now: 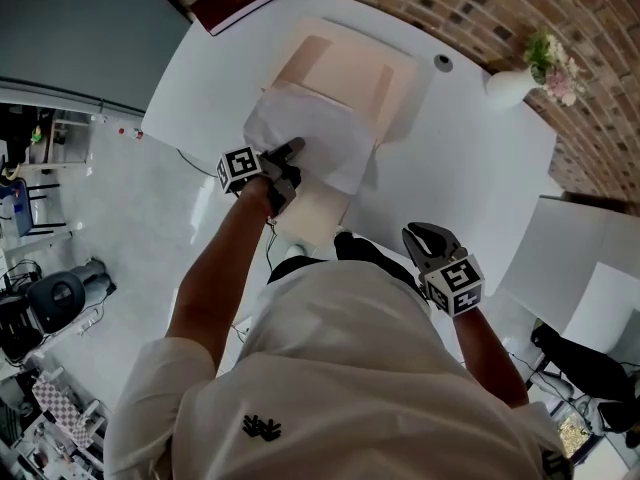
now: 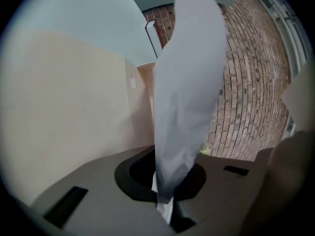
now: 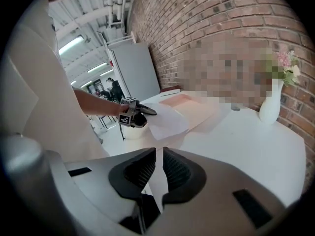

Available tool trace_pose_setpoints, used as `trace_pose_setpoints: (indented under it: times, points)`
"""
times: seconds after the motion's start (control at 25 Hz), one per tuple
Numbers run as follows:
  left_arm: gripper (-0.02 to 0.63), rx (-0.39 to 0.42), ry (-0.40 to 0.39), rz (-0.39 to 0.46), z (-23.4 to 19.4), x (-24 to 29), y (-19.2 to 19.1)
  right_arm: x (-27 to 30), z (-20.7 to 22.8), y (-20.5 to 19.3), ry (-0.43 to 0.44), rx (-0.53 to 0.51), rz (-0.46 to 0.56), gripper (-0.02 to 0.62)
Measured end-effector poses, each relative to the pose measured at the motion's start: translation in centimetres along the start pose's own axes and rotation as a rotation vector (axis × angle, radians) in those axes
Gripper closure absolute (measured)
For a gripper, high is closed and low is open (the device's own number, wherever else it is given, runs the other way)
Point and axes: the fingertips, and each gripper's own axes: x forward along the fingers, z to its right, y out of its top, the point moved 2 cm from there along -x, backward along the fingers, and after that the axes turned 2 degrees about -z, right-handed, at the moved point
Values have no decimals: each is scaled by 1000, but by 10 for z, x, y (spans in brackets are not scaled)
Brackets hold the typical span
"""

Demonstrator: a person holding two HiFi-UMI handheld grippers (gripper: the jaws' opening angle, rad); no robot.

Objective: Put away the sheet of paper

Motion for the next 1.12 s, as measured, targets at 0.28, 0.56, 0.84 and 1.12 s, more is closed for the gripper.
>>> trace_pose_setpoints:
  times: [0.28,0.56,0.84,1.12]
  points:
    - [583,-10,29,9,4,35,18,11,18,-1,32,41,23,526]
    - [583,-8,38,13,11,69,34,19,27,-10,79,59,-19,526]
    - [583,-12,52,5,15,100,48,23,46,-13,97,91,-14,526]
    - [581,29,92,-4,16,121,60,25,54,-22,112,102,-34,526]
